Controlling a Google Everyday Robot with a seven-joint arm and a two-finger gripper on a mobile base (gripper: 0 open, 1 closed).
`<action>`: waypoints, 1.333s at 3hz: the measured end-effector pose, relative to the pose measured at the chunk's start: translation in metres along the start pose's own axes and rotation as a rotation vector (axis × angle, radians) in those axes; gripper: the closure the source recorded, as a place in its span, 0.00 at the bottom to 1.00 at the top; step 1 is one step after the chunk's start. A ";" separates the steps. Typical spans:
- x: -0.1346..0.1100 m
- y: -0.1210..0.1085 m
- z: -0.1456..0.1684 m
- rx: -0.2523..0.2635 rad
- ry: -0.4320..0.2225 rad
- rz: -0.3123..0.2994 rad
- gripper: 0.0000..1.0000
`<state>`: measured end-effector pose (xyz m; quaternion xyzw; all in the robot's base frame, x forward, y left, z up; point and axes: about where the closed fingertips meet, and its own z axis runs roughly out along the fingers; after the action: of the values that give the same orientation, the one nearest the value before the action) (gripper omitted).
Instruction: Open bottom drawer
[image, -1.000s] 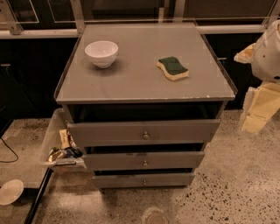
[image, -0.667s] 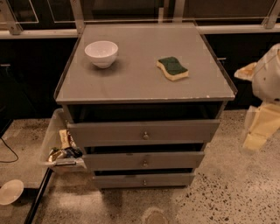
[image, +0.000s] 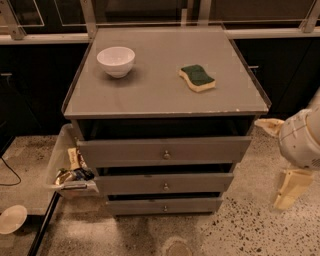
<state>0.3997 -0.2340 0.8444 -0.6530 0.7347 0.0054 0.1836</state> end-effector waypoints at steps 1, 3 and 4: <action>0.028 0.003 0.063 -0.021 -0.058 -0.069 0.00; 0.037 0.008 0.083 -0.039 -0.039 -0.045 0.00; 0.050 0.012 0.117 -0.057 -0.052 -0.037 0.00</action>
Offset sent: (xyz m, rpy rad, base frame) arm 0.0256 -0.0248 -0.1037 0.0289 0.0119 0.0921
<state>0.4145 -0.2509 0.7188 -0.6711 0.7170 0.0402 0.1841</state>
